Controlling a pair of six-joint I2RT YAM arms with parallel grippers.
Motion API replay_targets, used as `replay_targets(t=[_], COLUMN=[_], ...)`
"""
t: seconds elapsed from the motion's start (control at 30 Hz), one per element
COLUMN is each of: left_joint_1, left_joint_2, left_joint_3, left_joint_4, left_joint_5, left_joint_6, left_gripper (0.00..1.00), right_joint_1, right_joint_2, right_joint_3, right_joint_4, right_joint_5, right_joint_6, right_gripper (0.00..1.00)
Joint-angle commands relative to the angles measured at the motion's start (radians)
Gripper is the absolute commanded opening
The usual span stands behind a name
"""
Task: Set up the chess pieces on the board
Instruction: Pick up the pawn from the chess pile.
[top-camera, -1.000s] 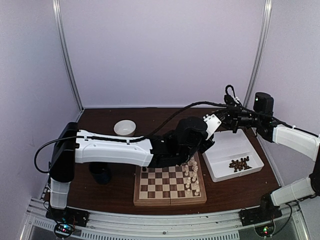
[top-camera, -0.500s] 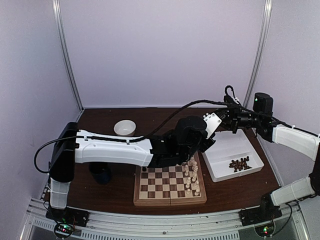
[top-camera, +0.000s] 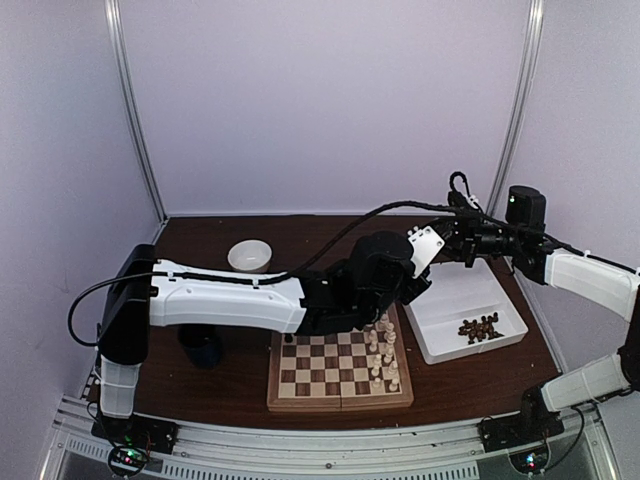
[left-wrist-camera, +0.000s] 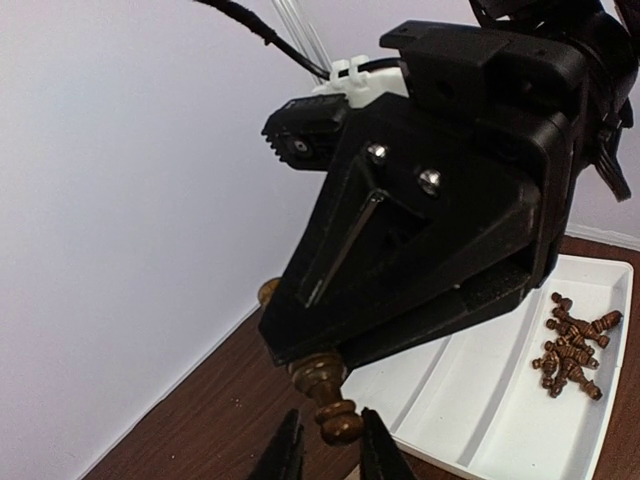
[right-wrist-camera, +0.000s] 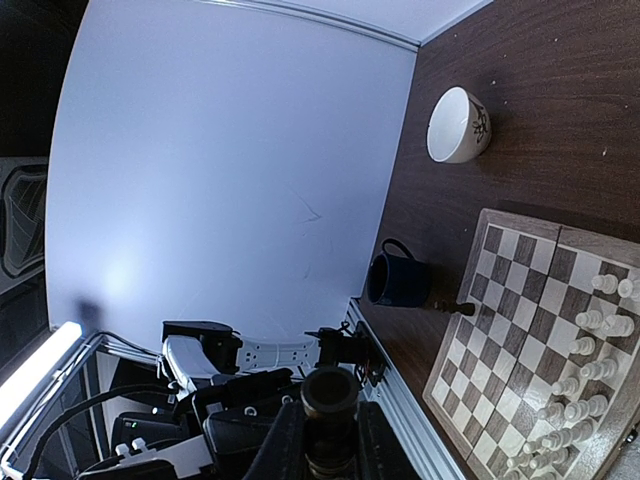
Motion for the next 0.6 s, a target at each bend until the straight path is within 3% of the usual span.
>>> replay_targets(t=[0.0,0.57], left_joint_1=[0.005,0.017], left_joint_2=[-0.048,-0.081], left_joint_3=[0.009,-0.014], left_joint_4=[0.057,0.037], left_joint_5=[0.010,0.031], left_joint_6=[0.018,0.005], left_gripper=[0.18,0.10], right_joint_1=[-0.006,-0.013], right_joint_2=[0.002,-0.002], right_joint_3=[-0.016,-0.012], right_joint_4=[-0.006,-0.013], right_joint_5=[0.014,0.018], right_joint_6=[-0.026,-0.036], right_gripper=[0.05,0.05])
